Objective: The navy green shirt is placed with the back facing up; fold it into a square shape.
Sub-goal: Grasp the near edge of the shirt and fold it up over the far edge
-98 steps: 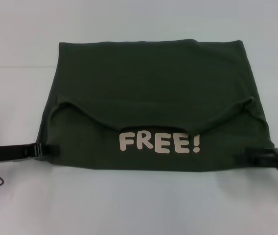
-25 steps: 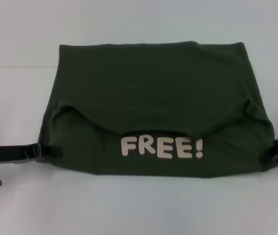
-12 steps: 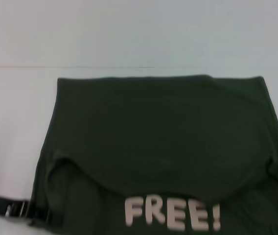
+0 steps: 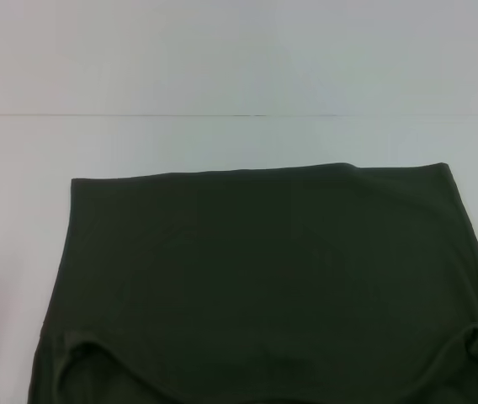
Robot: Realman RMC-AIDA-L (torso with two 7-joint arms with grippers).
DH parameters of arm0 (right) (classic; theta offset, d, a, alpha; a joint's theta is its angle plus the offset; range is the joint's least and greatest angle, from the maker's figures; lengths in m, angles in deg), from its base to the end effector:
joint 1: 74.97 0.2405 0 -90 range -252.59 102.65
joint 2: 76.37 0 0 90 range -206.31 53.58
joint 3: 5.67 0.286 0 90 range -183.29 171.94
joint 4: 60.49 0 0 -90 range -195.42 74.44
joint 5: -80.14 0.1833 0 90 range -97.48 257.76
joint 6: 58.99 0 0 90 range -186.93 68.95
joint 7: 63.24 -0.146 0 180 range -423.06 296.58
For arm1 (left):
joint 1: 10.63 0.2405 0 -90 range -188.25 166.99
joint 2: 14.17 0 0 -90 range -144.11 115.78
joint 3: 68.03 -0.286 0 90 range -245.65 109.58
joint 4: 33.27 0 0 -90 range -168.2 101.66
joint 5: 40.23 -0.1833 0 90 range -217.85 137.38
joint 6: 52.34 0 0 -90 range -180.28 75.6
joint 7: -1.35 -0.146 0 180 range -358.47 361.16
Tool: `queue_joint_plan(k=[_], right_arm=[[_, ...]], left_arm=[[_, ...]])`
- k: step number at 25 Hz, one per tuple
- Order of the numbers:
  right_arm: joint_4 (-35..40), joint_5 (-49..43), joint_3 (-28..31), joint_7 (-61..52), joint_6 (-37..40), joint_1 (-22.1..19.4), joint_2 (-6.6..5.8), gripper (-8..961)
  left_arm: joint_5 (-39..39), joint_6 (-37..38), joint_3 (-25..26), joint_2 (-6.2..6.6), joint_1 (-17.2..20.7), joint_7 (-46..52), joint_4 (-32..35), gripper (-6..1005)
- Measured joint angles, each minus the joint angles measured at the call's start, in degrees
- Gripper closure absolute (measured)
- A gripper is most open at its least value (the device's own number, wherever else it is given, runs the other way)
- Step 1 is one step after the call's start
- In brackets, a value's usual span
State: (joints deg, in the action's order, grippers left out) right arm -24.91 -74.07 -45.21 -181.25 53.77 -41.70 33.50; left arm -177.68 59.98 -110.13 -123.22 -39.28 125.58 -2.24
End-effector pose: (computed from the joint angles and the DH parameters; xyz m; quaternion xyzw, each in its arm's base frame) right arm 0.3293 0.2512 0.0312 0.8289 -0.5368 0.0886 0.1301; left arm -0.3227 0.2388 0.0232 0.7860 0.5984 0.0351 0.1513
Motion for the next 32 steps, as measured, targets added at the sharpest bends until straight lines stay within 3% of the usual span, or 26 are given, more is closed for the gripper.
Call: queue_joint_plan(k=[4,8,19,24,27,32], right_arm=[[0.0,0.2,0.9,0.0,0.0,-0.1,0.14,897],[-0.1,1.2,5.6,-0.1,0.5,0.1,0.2,895],[-1.6,12.5,16.9,-6.5,0.3,-0.1,-2.04,889],[-2.5,18.1,21.8,-11.2,-4.6,-0.1,-2.22,887],[-4.8,22.0,23.9,-12.4,-9.7,-0.5,-1.88,885],[-8.7,29.1,24.5,-11.3,-18.1,-1.4,-1.02,882]], left_arm=[[-0.1,1.0,0.4,0.01,-0.1,-1.4,0.0,968],[0.5,1.0,3.6,0.13,-0.8,-1.5,-0.1,967],[0.7,-4.5,25.0,1.04,-3.1,3.0,-1.6,969],[2.4,-11.3,31.1,0.12,-3.6,4.2,-2.8,968],[5.2,-15.5,31.8,-0.3,-3.5,3.5,-4.2,967],[10.1,-22.6,31.9,-2.56,-3.1,2.1,-4.5,967]])
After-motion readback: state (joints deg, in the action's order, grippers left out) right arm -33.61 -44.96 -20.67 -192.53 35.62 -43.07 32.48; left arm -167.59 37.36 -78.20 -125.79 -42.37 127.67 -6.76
